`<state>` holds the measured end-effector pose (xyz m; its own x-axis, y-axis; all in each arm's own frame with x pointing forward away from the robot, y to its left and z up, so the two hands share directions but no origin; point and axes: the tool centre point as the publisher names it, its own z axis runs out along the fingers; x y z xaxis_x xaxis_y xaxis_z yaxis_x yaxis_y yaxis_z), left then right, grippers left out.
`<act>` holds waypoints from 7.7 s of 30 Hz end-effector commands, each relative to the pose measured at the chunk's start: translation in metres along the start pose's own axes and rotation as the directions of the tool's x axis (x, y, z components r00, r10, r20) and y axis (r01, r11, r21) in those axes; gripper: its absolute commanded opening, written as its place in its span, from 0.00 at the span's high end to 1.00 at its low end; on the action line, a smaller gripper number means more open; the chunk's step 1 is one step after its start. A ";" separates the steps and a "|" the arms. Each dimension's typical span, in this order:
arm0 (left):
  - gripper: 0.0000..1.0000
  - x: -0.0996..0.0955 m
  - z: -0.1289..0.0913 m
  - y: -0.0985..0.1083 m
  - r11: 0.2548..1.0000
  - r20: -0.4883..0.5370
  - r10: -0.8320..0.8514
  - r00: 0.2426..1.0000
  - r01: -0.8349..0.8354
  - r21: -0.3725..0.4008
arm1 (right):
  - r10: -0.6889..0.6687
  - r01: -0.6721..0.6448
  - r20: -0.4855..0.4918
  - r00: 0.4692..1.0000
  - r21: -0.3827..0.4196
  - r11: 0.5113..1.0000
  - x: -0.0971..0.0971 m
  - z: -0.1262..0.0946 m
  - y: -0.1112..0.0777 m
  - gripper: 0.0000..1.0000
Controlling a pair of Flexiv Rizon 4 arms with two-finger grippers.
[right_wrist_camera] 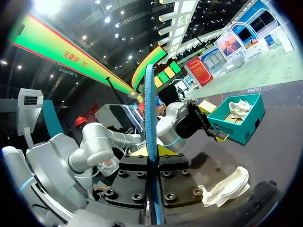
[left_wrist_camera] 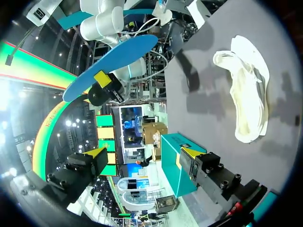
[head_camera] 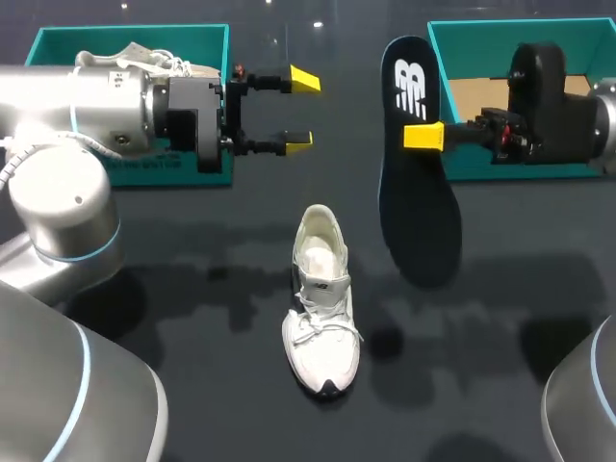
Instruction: Take the shoe out of the shoebox, open the shoe tongue, remove and reinsert the insole, then place the shoe into the shoebox
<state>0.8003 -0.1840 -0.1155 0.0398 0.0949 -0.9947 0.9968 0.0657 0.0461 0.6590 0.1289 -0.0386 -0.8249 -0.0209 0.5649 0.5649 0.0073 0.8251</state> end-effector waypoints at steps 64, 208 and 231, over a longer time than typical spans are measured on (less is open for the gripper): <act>0.00 -0.003 0.016 0.009 0.999 0.026 0.014 1.000 -0.013 -0.039 | 0.565 -0.563 0.114 0.817 -0.053 0.825 -0.178 0.029 0.059 1.00; 1.00 -0.008 -0.010 0.019 -0.569 -0.204 -0.806 -0.556 0.822 0.010 | 0.716 -0.714 0.076 0.694 -0.061 0.698 -0.176 0.001 0.026 0.00; 1.00 0.025 0.004 0.014 -0.968 -0.187 -0.251 -0.950 0.252 0.018 | 0.596 -0.684 0.556 0.580 -0.066 0.727 -0.135 -0.014 0.056 0.00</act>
<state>0.8178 -0.1783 -0.1364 -0.4823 0.1021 0.8700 -0.8756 -0.0245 -0.4825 0.8058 0.1209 -0.0795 -0.1925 0.3666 0.9102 0.9724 -0.0534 0.2272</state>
